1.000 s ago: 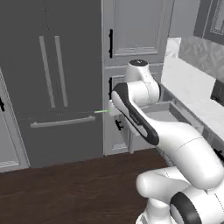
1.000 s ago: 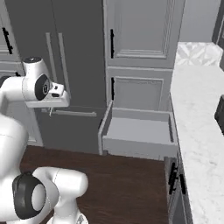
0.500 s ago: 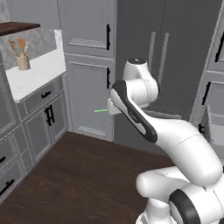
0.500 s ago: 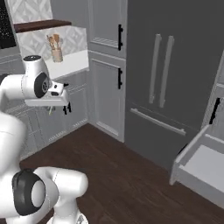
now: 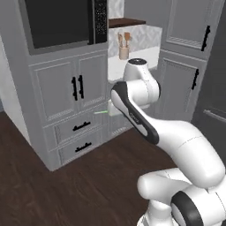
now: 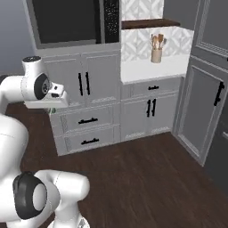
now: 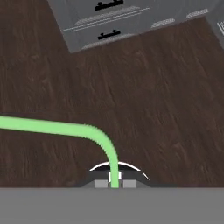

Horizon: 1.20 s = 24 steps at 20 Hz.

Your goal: Take a straw from the drawer in front and place it inside the glass cup on the dining counter.

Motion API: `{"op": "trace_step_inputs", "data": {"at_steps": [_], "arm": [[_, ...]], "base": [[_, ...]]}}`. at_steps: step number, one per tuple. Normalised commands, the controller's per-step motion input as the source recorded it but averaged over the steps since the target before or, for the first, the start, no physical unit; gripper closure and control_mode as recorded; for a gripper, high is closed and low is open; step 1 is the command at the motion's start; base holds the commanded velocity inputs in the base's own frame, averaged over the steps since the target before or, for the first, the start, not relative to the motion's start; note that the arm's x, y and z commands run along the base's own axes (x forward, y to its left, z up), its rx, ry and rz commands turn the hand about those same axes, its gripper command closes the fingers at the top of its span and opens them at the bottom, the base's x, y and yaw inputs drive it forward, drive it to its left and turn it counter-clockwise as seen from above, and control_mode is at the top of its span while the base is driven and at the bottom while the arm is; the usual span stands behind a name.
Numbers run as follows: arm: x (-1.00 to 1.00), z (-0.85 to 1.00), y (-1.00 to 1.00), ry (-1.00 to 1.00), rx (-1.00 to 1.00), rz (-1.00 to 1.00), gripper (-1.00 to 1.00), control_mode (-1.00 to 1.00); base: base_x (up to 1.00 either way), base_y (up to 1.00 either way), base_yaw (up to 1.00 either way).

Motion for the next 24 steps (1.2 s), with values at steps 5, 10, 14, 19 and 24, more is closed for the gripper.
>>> {"op": "trace_step_inputs", "data": {"at_steps": [5,10,14,19,24], "arm": [[0.00,0.00,0.00,0.00,0.00,0.00,1.00,1.00],[0.00,0.00,0.00,0.00,0.00,0.00,1.00,1.00],[0.00,0.00,0.00,0.00,0.00,0.00,1.00,1.00],[0.00,0.00,0.00,0.00,0.00,0.00,1.00,1.00],[0.00,0.00,0.00,0.00,0.00,0.00,1.00,1.00]], "base": [[0.00,0.91,0.60],[0.17,1.00,0.29],[0.46,1.00,0.09],[0.85,0.96,0.00],[1.00,0.74,0.00]]}}
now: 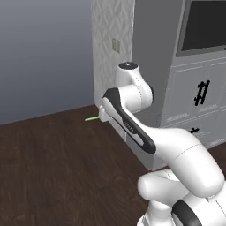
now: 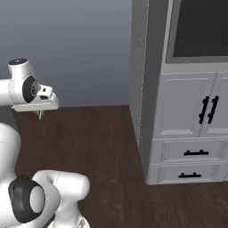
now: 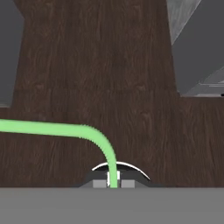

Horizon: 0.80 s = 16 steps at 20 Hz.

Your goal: Take a straw from the drawer in front and place it inside the glass cup on the dining counter.

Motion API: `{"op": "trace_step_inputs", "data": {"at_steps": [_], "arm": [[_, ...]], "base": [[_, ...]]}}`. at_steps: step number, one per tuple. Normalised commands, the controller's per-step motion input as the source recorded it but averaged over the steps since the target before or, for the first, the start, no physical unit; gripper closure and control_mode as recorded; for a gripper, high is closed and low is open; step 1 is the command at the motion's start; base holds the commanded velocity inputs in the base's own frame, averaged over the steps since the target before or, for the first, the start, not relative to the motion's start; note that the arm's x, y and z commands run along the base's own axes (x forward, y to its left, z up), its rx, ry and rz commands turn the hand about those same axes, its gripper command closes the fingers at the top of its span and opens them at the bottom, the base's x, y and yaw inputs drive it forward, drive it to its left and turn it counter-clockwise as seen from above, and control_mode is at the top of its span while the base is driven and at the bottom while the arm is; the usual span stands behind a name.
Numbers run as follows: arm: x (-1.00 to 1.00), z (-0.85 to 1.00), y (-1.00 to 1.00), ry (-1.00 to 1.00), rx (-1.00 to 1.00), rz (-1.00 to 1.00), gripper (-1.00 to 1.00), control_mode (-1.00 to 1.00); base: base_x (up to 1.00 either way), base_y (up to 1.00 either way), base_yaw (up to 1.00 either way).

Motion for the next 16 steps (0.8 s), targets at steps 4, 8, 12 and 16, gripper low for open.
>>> {"op": "trace_step_inputs", "data": {"at_steps": [4,8,12,16], "arm": [[0.00,0.00,0.00,0.00,0.00,0.00,1.00,1.00],[0.00,0.00,0.00,0.00,0.00,0.00,1.00,1.00],[0.00,0.00,0.00,0.00,0.00,0.00,1.00,1.00],[0.00,0.00,0.00,0.00,0.00,0.00,1.00,1.00]], "base": [[1.00,0.65,0.00],[1.00,0.53,0.00],[1.00,0.53,0.00],[1.00,0.46,0.00]]}}
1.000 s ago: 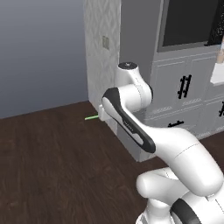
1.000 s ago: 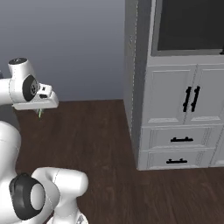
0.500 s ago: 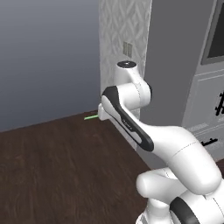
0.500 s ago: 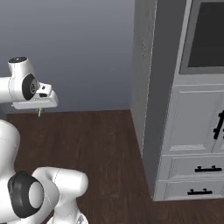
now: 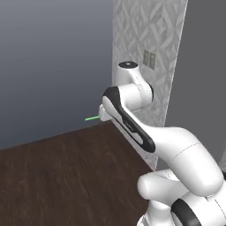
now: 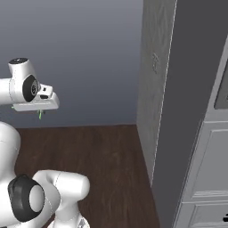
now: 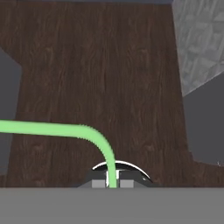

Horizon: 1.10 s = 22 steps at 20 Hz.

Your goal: Take a straw from the drawer in front and place it inside the glass cup on the dining counter.

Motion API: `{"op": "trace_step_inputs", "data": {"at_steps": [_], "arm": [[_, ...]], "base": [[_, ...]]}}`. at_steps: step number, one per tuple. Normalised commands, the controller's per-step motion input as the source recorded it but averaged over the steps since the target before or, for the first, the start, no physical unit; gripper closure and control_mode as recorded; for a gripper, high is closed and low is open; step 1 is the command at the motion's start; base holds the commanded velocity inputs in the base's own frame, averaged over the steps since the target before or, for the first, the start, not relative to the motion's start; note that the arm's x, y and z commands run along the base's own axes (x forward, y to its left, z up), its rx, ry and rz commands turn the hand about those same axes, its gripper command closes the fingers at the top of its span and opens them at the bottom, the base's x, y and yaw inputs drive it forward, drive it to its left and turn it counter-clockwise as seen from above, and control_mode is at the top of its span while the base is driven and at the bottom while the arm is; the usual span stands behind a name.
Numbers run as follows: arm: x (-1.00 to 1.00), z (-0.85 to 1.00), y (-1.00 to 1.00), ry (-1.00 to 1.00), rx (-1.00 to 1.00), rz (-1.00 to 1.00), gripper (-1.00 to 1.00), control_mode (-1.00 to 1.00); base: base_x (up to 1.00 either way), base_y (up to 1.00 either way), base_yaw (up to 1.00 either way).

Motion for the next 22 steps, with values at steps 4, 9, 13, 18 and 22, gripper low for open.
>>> {"op": "trace_step_inputs", "data": {"at_steps": [4,9,13,18,22], "arm": [[0.00,0.00,0.00,0.00,0.00,0.00,1.00,1.00],[0.00,0.00,0.00,0.00,0.00,0.00,1.00,1.00],[0.00,0.00,0.00,0.00,0.00,0.00,1.00,1.00],[0.00,0.00,0.00,0.00,0.00,0.00,1.00,1.00],[0.00,0.00,0.00,0.00,0.00,0.00,1.00,1.00]], "base": [[1.00,0.42,0.00],[1.00,0.41,0.02],[1.00,0.35,0.13],[1.00,0.31,0.42],[1.00,0.14,0.56]]}}
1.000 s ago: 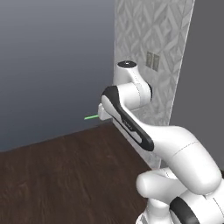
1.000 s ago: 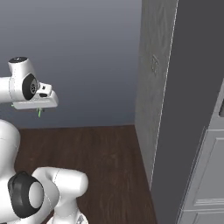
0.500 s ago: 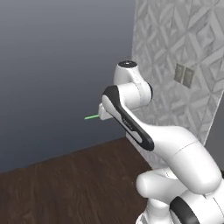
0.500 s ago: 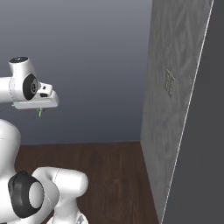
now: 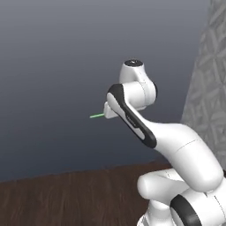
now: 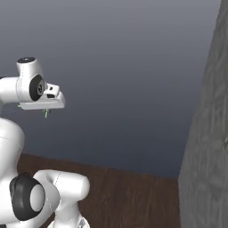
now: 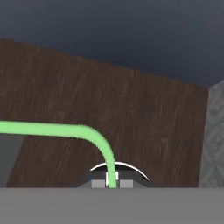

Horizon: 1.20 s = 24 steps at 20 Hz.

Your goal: Take a straw from the drawer in front and place it inside the glass cup on the dining counter.

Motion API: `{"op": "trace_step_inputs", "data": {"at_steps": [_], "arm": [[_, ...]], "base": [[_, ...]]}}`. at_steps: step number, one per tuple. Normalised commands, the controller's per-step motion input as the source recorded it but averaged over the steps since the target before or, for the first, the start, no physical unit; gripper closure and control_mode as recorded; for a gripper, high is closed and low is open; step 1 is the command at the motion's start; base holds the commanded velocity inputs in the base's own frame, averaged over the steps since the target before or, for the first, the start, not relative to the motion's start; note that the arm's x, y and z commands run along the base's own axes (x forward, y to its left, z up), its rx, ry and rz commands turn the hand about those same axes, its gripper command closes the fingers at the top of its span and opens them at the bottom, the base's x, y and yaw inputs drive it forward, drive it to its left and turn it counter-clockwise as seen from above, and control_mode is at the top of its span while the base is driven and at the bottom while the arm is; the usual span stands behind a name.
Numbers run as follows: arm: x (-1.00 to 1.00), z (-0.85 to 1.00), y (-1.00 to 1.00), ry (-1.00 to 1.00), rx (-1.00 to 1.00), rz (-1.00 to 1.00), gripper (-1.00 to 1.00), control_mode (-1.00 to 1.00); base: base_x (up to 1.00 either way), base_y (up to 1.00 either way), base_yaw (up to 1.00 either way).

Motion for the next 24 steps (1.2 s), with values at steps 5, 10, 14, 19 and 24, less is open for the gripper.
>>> {"op": "trace_step_inputs", "data": {"at_steps": [5,10,14,19,24], "arm": [[0.00,0.00,0.00,0.00,0.00,0.00,1.00,1.00],[0.00,0.00,0.00,0.00,0.00,0.00,1.00,1.00],[0.00,0.00,0.00,0.00,0.00,0.00,1.00,1.00],[0.00,0.00,0.00,0.00,0.00,0.00,1.00,1.00],[0.00,0.00,0.00,0.00,0.00,0.00,1.00,1.00]], "base": [[1.00,0.07,0.59],[1.00,0.00,0.61],[1.00,-0.01,0.64],[1.00,-0.11,0.72],[1.00,-0.17,0.76]]}}
